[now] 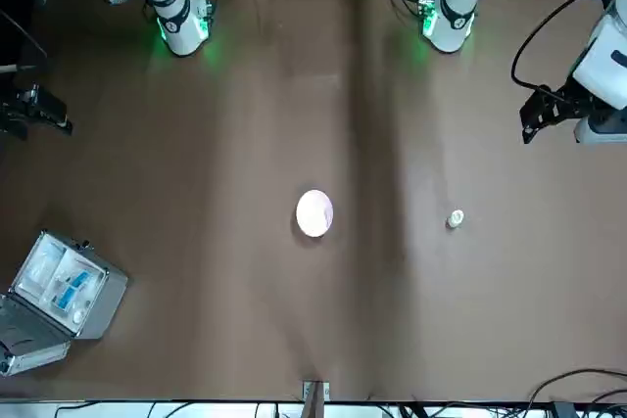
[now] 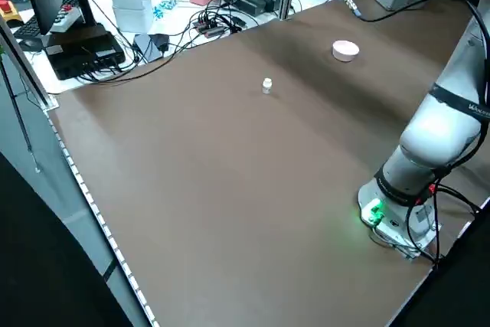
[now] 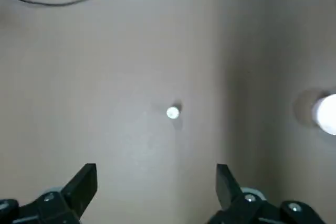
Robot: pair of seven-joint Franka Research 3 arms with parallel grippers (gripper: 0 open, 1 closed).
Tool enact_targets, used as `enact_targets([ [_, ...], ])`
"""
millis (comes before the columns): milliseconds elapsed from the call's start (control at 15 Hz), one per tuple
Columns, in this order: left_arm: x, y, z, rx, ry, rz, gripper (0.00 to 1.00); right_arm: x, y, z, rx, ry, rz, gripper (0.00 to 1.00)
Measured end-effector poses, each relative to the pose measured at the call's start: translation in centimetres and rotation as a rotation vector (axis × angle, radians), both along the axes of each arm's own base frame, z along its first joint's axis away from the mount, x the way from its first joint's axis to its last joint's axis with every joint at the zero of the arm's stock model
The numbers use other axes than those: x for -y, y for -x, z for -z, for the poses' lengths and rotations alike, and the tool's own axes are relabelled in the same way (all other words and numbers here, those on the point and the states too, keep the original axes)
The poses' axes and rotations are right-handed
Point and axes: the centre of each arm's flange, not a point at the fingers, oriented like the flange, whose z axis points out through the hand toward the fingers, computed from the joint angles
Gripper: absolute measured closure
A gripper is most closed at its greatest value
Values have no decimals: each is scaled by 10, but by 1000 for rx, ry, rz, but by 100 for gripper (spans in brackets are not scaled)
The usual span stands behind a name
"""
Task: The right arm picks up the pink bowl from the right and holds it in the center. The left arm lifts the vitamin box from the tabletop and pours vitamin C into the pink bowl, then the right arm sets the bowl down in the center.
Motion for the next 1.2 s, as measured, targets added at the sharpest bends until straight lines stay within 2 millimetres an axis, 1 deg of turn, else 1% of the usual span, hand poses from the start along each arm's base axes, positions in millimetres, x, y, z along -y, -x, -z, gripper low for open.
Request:
enact_targets([
  [200, -15, -2, 1, -10, 45, -21, 0, 0, 0, 0, 0, 0, 1, 2],
  [400, -15, -2, 1, -11, 48, -23, 0, 5, 0, 0, 4, 1, 10, 2],
  [600, -15, -2, 1, -11, 48, -25, 0, 8, -6, -3, 50, 9, 13, 2],
  [933, -16, -2, 1, -11, 48, -29, 0, 10, -7, 8, 37, 28, 14, 2],
  [1200, -25, -3, 1, -10, 48, -44, 0, 17, -4, 1, 49, 30, 26, 1],
])
